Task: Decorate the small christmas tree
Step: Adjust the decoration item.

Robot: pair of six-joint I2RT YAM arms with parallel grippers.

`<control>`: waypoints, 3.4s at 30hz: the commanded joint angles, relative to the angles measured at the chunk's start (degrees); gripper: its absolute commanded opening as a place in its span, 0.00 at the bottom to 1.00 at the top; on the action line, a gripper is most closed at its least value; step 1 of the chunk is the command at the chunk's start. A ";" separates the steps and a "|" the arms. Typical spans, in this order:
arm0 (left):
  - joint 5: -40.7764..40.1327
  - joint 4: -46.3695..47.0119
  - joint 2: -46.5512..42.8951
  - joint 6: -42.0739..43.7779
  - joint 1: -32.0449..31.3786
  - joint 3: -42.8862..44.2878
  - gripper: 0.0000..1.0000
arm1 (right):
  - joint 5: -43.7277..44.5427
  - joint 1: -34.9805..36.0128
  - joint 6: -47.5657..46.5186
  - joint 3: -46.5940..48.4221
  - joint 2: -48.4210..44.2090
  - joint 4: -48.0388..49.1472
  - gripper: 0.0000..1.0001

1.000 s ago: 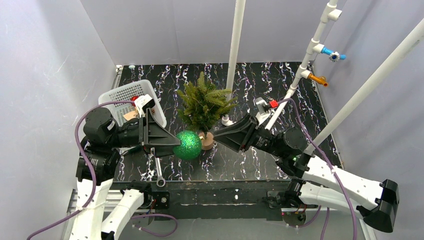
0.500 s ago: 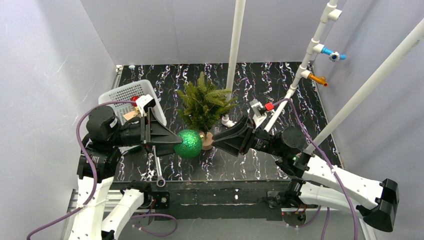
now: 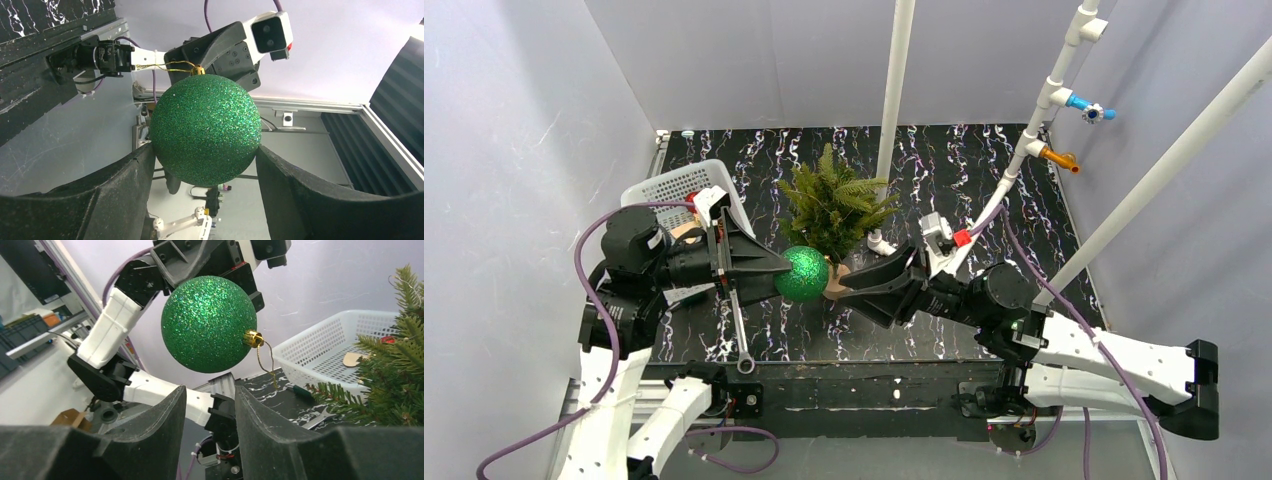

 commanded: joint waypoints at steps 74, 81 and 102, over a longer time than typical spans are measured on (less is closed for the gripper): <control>1.56 0.58 -1.48 0.85 -0.18 0.89 0.33 | 15.21 2.41 -4.15 5.41 2.75 -1.70 0.01; 1.27 -2.21 -1.45 2.84 -0.22 1.06 0.81 | 15.52 2.42 -4.35 6.83 2.50 -3.01 0.01; -14.88 -27.74 -3.55 28.04 -0.20 9.53 0.98 | 21.05 2.40 -10.48 35.88 8.37 -47.02 0.01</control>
